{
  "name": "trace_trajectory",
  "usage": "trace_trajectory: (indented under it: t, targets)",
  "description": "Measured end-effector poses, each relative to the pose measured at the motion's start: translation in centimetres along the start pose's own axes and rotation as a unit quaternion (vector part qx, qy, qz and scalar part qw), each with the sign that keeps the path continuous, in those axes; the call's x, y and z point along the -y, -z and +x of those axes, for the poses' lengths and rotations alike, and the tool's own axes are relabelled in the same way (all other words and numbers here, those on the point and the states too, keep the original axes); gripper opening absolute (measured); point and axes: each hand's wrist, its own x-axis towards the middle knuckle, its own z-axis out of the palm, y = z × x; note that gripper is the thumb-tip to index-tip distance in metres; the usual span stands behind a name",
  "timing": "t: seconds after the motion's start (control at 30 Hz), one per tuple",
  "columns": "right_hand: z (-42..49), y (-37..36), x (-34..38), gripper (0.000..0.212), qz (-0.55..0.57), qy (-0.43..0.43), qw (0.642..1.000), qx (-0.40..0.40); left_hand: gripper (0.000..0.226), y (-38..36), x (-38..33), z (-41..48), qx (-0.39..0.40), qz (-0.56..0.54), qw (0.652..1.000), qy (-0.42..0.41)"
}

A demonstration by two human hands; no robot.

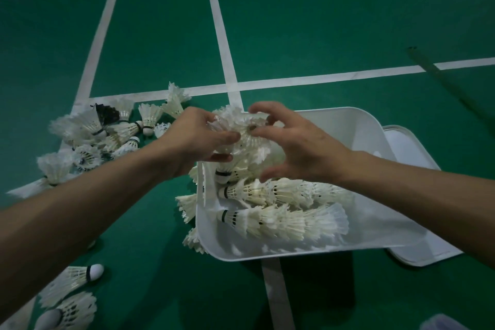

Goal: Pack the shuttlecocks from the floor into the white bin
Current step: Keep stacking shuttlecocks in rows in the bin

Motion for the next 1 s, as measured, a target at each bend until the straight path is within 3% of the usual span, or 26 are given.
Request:
trace_trajectory:
  t: [0.13,0.27,0.37,0.53,0.63,0.77,0.87,1.0]
  targets:
    - [-0.6,-0.7,-0.9,0.022,-0.003,-0.002,0.997,-0.073,0.016,-0.6,0.2,0.0,0.006,0.009,1.0,0.004]
    - [-1.4,-1.1,-2.5,0.012,0.058,-0.055,0.994,-0.072,0.014,-0.2,0.4,-0.5,0.008,0.015,1.0,-0.007]
    - [-1.8,-1.5,-3.0,0.014,0.124,-0.178,0.973,-0.082,0.012,0.6,0.5,-1.0,0.005,0.02,1.0,-0.016]
    - [-0.8,-4.3,-2.2,0.023,0.258,-0.392,0.882,-0.044,0.024,2.2,0.6,-1.8,-0.007,-0.021,1.0,-0.002]
    - [-0.1,-6.0,-1.1,0.018,0.313,-0.431,0.845,-0.048,0.036,3.1,0.9,-2.2,-0.015,-0.044,0.999,0.016]
    - [0.8,-7.3,0.0,0.023,0.322,-0.462,0.824,-0.06,0.049,3.3,1.3,-2.3,-0.009,-0.058,0.998,0.023]
    - [1.6,-8.6,1.0,0.017,0.369,-0.478,0.796,-0.035,0.048,3.1,1.4,-2.1,-0.005,-0.049,0.999,0.013]
    - [2.3,-10.8,1.9,0.013,0.312,-0.463,0.83,-0.005,0.036,3.1,1.5,-1.9,-0.004,-0.052,0.999,-0.002]
